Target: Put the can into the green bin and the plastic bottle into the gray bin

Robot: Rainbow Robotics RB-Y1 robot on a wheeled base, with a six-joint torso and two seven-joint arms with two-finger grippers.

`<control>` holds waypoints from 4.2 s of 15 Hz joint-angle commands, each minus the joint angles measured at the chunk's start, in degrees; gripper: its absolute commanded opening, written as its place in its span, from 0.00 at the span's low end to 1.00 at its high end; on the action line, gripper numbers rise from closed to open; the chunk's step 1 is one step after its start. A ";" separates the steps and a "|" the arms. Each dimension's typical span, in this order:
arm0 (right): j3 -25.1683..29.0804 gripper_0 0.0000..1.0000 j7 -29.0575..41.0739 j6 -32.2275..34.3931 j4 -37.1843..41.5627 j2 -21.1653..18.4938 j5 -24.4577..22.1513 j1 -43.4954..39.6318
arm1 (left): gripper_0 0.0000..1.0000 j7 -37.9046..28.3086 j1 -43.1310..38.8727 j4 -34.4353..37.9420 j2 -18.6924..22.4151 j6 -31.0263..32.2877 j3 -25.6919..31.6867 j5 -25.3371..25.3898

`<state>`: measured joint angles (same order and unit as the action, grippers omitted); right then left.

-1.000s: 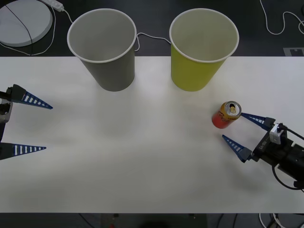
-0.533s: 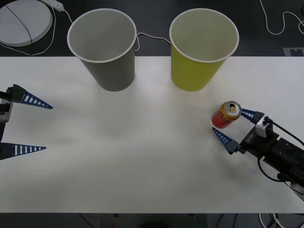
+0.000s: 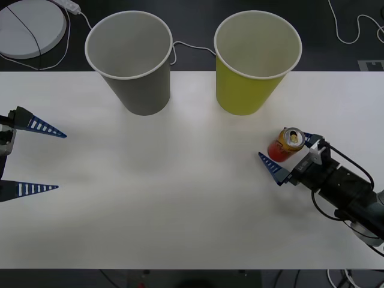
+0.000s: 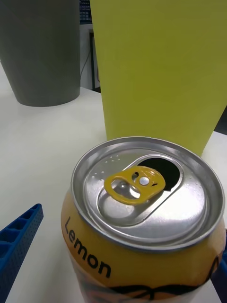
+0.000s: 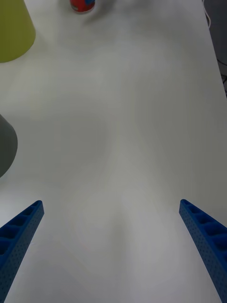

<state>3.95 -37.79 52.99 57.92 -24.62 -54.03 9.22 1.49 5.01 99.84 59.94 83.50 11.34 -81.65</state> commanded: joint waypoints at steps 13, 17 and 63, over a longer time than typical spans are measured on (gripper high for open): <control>0.00 0.00 1.23 2.73 1.14 -2.54 -1.25 0.01 | 1.00 0.00 0.00 0.00 0.00 0.00 0.00 0.00; 0.62 0.00 7.11 7.48 3.69 -6.14 -4.33 -0.34 | 1.00 0.00 0.00 0.00 0.00 0.00 0.00 0.00; -22.06 0.00 109.51 37.01 25.75 -25.48 -60.49 57.49 | 1.00 0.00 0.00 0.00 0.00 0.00 0.00 0.00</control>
<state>-17.01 71.80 90.01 86.33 -52.29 -112.28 64.80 1.49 5.01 99.84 59.94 83.50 11.34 -81.65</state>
